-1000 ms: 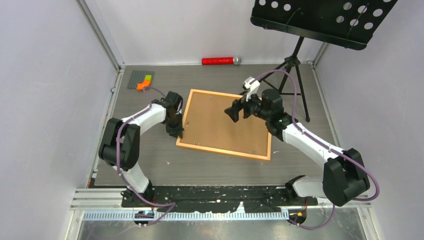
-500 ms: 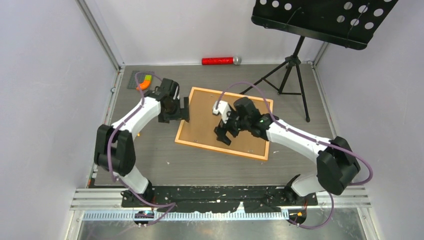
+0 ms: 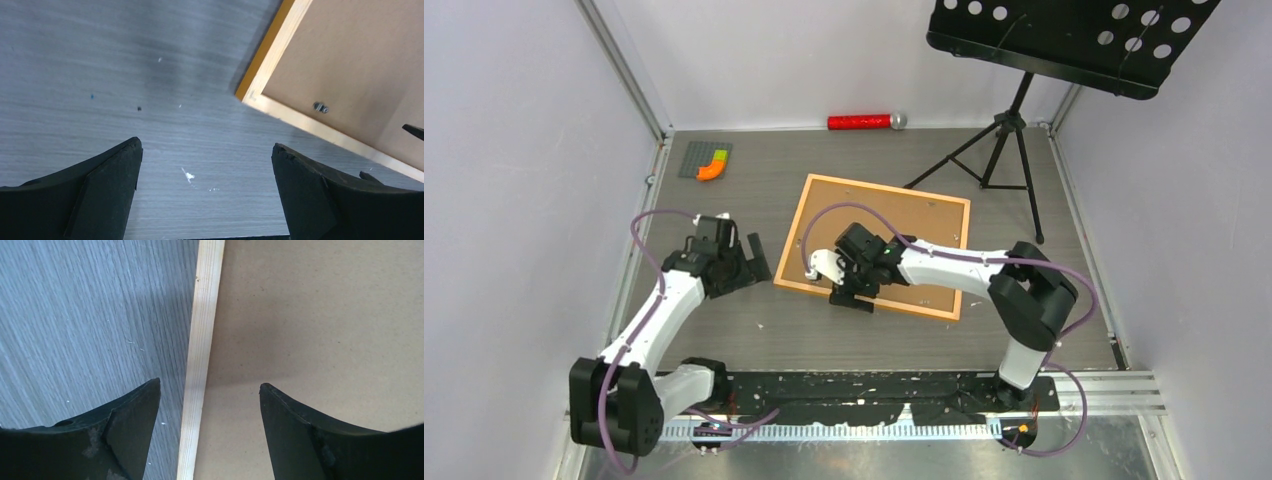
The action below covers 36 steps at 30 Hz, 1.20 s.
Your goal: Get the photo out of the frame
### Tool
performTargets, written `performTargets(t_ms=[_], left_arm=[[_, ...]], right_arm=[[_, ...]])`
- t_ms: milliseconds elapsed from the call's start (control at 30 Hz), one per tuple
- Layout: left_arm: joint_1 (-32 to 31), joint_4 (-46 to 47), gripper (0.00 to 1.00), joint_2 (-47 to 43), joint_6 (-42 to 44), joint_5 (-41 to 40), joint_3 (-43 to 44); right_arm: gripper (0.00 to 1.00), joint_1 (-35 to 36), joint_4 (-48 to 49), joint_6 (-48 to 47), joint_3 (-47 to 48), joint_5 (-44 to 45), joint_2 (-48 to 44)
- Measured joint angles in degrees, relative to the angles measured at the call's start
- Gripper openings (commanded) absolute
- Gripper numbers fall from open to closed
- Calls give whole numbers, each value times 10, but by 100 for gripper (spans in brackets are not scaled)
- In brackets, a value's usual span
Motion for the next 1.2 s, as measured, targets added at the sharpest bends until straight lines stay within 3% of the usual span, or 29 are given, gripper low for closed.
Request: performTargets(t_ms=[133,233,300,400,500,833,1200], left_arm=[[1,10,100,-47,-24,0,-54],[1,23,100,-95,-41,0,-83],[1,28,100,-127,-51,0,-96],[1,43,100,-175,-64,-6,-115],[2,55,100,-226,-76,-12,-137],[2,77,100,-325,-99,-3,-157],[-14,228,100,-340,-217,90,-239]], right_arm=[[54,17,-10,-6,10,13,26],[49,28,-10,0,10,26,36],[40,32,-8,5,10,37,42],[17,35,2,10,13,53,47],[7,37,3,32,14,58,48],[5,35,6,99,25,36,38],[5,33,-101,249,235,-70,22]])
